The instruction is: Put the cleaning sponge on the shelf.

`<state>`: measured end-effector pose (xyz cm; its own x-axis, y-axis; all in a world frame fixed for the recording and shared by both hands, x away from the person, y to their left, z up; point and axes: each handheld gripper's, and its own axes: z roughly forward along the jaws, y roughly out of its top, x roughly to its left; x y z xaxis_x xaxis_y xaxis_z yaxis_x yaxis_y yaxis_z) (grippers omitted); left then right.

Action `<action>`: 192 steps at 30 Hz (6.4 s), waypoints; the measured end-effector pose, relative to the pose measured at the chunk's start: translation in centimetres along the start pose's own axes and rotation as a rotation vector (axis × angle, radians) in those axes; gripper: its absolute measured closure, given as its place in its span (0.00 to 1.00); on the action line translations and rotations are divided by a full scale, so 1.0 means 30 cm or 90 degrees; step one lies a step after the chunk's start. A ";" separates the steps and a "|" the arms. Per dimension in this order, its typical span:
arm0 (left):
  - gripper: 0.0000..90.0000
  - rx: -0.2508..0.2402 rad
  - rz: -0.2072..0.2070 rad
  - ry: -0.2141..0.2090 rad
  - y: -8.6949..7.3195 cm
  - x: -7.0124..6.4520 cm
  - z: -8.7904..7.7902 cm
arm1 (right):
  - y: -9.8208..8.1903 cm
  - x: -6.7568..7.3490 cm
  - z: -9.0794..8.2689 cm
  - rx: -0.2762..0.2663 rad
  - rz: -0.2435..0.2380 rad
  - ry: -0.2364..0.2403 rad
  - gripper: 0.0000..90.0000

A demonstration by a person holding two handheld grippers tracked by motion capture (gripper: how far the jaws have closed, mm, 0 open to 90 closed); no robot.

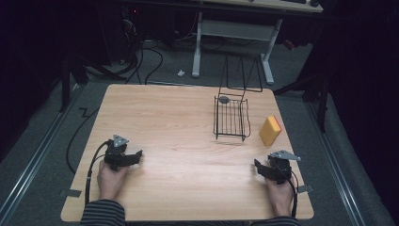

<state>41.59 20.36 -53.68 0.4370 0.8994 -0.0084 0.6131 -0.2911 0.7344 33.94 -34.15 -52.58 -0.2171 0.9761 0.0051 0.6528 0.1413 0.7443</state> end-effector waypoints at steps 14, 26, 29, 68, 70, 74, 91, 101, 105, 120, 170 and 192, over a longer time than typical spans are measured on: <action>0.25 0.001 0.001 0.000 0.000 0.001 0.000 | -0.001 -0.018 -0.050 -0.027 0.031 -0.016 0.37; 0.25 0.001 0.001 -0.001 0.000 0.001 -0.001 | 0.021 -0.064 -0.080 -0.046 0.045 -0.029 0.37; 0.25 0.001 0.001 -0.001 0.000 0.001 -0.001 | 0.034 -0.076 -0.085 -0.045 0.047 -0.034 0.37; 0.25 0.000 0.000 0.000 0.000 0.000 0.000 | 0.264 -0.162 -0.044 -0.065 0.049 -0.042 0.37; 0.25 0.000 0.000 -0.001 0.000 0.000 0.000 | 0.270 -0.165 -0.027 -0.061 0.047 -0.042 0.37; 0.25 0.000 0.000 0.000 0.000 0.000 0.000 | 0.279 -0.167 0.010 -0.054 0.057 -0.042 0.37; 0.25 0.000 0.000 -0.001 0.000 0.000 0.000 | 0.266 -0.192 0.113 -0.044 0.089 -0.029 0.37; 0.25 0.000 0.000 -0.001 0.000 0.000 0.000 | 0.250 -0.198 0.172 -0.029 0.091 -0.035 0.41; 0.25 0.000 0.000 -0.001 0.000 0.000 0.000 | 0.247 -0.199 0.179 -0.029 0.093 -0.035 0.44; 0.25 -0.002 0.000 0.001 -0.001 0.000 0.000 | 0.246 -0.182 0.179 -0.032 0.056 -0.042 0.67; 0.25 0.001 0.002 -0.001 0.000 0.001 0.000 | 0.281 -0.079 -0.027 -0.114 -0.014 0.036 0.67; 0.25 -0.001 0.001 0.000 0.000 0.000 0.000 | 0.333 0.025 -0.074 -0.134 -0.051 0.107 0.68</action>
<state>41.58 20.38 -53.69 0.4389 0.8985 -0.0073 0.6114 -0.2927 0.7352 38.70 -32.36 -43.66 -0.3915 0.9194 0.0384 0.4676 0.1629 0.8688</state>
